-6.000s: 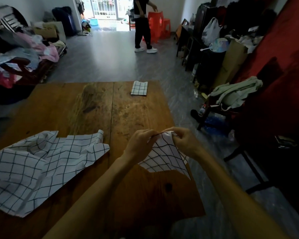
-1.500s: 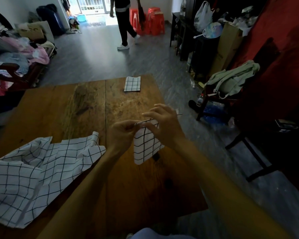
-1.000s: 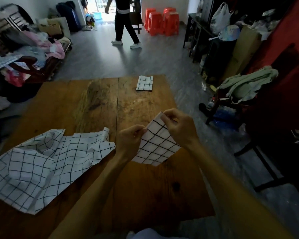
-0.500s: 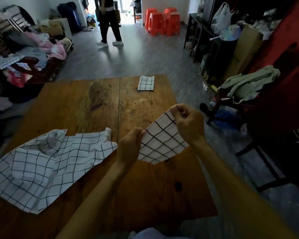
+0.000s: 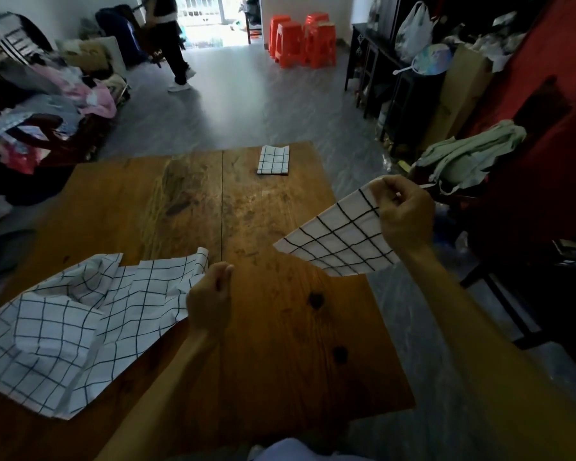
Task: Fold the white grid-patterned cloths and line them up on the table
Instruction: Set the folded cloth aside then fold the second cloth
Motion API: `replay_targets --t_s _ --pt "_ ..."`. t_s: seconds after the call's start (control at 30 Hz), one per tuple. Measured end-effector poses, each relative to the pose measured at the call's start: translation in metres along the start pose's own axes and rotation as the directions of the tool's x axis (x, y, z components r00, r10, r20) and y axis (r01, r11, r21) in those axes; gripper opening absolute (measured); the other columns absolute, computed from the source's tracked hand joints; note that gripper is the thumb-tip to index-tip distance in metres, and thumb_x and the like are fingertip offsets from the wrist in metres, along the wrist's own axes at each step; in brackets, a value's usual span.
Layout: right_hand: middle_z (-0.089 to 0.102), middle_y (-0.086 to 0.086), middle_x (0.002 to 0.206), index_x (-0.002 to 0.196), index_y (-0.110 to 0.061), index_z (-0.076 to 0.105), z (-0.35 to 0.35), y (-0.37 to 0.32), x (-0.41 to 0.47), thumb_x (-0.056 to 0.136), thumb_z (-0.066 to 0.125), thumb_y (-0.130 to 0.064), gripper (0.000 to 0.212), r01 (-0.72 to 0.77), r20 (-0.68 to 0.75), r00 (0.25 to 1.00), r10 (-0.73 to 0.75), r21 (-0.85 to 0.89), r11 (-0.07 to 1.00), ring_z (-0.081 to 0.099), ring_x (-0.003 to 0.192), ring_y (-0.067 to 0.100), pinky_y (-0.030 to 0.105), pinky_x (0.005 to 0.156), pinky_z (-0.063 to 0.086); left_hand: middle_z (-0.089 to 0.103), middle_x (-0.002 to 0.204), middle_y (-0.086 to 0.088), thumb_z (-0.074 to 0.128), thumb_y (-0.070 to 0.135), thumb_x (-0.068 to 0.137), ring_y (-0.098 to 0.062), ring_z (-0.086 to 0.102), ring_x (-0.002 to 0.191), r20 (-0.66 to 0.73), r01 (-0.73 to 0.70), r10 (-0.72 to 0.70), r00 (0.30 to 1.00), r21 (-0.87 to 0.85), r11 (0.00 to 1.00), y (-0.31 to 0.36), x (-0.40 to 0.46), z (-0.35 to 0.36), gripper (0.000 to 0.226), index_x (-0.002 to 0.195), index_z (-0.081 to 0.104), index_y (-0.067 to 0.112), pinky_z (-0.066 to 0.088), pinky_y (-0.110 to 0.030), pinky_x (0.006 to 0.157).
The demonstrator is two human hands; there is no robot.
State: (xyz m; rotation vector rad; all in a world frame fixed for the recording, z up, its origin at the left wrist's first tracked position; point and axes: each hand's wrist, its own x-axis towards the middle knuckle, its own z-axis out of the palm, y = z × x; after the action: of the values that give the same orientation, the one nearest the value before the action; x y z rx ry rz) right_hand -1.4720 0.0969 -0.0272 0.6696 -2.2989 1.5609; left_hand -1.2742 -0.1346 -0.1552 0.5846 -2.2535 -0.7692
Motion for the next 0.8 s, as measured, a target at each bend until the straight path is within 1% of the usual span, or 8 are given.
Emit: replay_targets --t_s 0.1,0.2,0.3,0.43,0.53,0.6,0.7,0.8 --pt "0.06 -0.005 0.075 0.089 -0.017 0.067 0.017 0.0 -0.014 0.094 0.059 -0.025 0.012 0.067 0.08 0.995 -0.063 -0.054 0.996 0.055 0.067 0.006 0.022 0.058 0.044 0.066 0.083 -0.005 0.053 0.02 0.094 -0.004 0.056 0.068 -0.013 -0.168 0.168 0.986 -0.065 0.984 0.05 0.026 0.013 0.021 0.107 0.062 0.006 0.048 -0.015 0.057" --pt "0.061 -0.01 0.079 0.089 -0.016 0.069 0.033 0.0 -0.034 0.092 0.062 -0.02 0.009 0.138 0.18 0.976 -0.123 -0.071 0.988 0.058 0.072 0.005 0.02 0.064 0.049 0.066 0.104 -0.011 0.045 0.036 0.095 -0.013 0.059 0.084 0.101 -0.295 0.302 0.948 -0.077 0.952 0.1 0.045 0.028 0.041 0.121 0.058 0.007 0.048 -0.022 0.065" --pt "0.066 -0.005 0.085 0.093 -0.013 0.07 0.043 0.0 -0.047 0.091 0.063 -0.02 0.011 0.135 0.247 0.961 -0.122 -0.037 0.99 0.062 0.075 0.006 0.021 0.066 0.052 0.066 0.105 -0.01 0.048 0.034 0.093 -0.02 0.061 0.092 0.146 -0.33 0.339 0.929 -0.081 0.941 0.12 0.052 0.036 0.037 0.114 0.063 0.008 0.048 -0.027 0.073" --pt "0.069 -0.002 0.087 0.093 -0.013 0.072 0.044 -0.001 -0.051 0.09 0.064 -0.02 0.01 0.11 0.229 0.967 -0.108 0.003 0.994 0.063 0.079 0.008 0.02 0.069 0.051 0.067 0.082 -0.002 0.062 0.016 0.09 -0.016 0.06 0.076 0.15 -0.289 0.306 0.94 -0.122 0.95 0.106 0.043 0.039 0.007 0.09 0.065 0.01 0.038 -0.021 0.072" --pt "0.068 -0.004 0.083 0.093 -0.013 0.073 0.04 -0.003 -0.052 0.089 0.066 -0.02 0.011 0.086 0.127 0.988 -0.088 0.021 0.996 0.062 0.075 0.003 0.014 0.068 0.049 0.066 0.078 0.0 0.064 0.014 0.089 -0.013 0.057 0.074 0.169 -0.202 0.22 0.961 -0.119 0.972 0.084 0.035 0.037 0.005 0.086 0.065 0.01 0.045 -0.027 0.066" --pt "0.066 -0.007 0.079 0.092 -0.015 0.073 0.034 -0.003 -0.049 0.089 0.066 -0.021 0.01 0.079 0.067 0.994 -0.08 0.025 0.997 0.061 0.072 0.003 0.017 0.066 0.049 0.065 0.074 0.0 0.064 0.013 0.088 -0.014 0.058 0.068 0.207 -0.18 0.2 0.958 -0.11 0.977 0.064 0.028 0.034 0.004 0.084 0.064 0.011 0.046 -0.031 0.066" --pt "0.064 -0.01 0.08 0.093 -0.014 0.073 0.028 -0.002 -0.044 0.089 0.066 -0.021 0.01 0.116 0.079 0.99 -0.115 -0.007 0.993 0.061 0.07 0.007 0.025 0.064 0.053 0.063 0.074 0.001 0.062 0.015 0.089 -0.014 0.059 0.066 0.221 -0.14 0.15 0.964 -0.062 0.988 0.047 0.025 0.028 0.006 0.084 0.063 0.012 0.051 -0.039 0.065" --pt "0.063 -0.01 0.08 0.092 -0.012 0.073 0.034 -0.004 -0.045 0.089 0.066 -0.02 0.011 0.186 0.156 0.971 -0.178 -0.039 0.982 0.06 0.068 0.006 0.025 0.061 0.051 0.067 0.088 0.0 0.055 0.033 0.09 -0.011 0.06 0.079 0.18 -0.2 0.212 0.96 -0.083 0.976 0.068 0.035 0.024 0.023 0.094 0.064 0.013 0.051 -0.04 0.078"
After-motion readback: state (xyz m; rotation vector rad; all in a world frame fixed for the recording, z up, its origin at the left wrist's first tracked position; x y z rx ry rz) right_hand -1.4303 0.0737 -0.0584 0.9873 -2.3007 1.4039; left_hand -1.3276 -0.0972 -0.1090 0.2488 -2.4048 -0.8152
